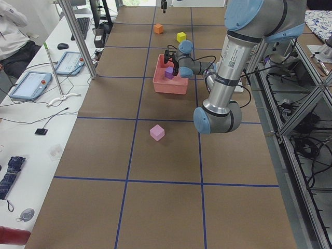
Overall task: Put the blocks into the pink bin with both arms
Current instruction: 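Carry the blue-purple cube with the left gripper over the pink bin, then release the blue-purple cube into the bin while the right gripper grasps the orange cube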
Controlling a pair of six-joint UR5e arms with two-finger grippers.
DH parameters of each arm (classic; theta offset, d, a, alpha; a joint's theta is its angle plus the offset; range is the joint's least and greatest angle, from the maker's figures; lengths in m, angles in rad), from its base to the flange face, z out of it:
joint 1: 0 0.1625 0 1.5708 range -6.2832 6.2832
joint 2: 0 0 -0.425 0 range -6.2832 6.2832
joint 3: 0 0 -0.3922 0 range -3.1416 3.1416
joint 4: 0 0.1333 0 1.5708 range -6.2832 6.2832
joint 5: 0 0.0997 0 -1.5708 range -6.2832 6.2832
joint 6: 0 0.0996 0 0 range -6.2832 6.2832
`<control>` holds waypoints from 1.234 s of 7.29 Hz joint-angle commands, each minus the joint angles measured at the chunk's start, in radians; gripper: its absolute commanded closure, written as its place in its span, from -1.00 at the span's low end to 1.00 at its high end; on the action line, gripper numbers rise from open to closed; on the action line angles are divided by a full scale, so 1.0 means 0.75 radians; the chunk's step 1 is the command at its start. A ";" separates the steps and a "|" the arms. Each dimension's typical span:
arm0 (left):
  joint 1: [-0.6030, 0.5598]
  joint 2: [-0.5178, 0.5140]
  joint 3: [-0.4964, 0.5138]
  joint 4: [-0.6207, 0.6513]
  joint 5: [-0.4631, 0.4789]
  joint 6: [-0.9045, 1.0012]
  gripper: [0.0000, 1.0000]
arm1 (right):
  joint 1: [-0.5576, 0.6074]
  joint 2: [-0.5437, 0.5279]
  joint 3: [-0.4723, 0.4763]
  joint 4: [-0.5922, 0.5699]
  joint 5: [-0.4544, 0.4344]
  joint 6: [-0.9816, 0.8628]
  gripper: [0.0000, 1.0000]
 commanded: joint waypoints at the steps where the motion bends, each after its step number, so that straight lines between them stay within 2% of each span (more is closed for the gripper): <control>1: 0.006 0.005 0.003 0.000 0.009 0.002 -1.00 | -0.118 0.139 -0.250 0.320 -0.035 -0.005 -1.00; 3: 0.014 0.005 0.007 0.000 0.012 0.004 -1.00 | -0.202 0.168 -0.267 0.324 -0.107 -0.009 -1.00; 7: 0.018 0.003 0.028 -0.002 0.012 0.004 -1.00 | -0.290 0.166 -0.343 0.326 -0.119 0.001 -1.00; 8: 0.019 0.003 0.028 -0.002 0.012 0.006 -1.00 | -0.298 0.168 -0.341 0.322 -0.140 0.009 -0.14; 9: 0.019 0.003 0.028 -0.002 0.010 0.008 -1.00 | -0.298 0.170 -0.341 0.316 -0.138 0.011 0.99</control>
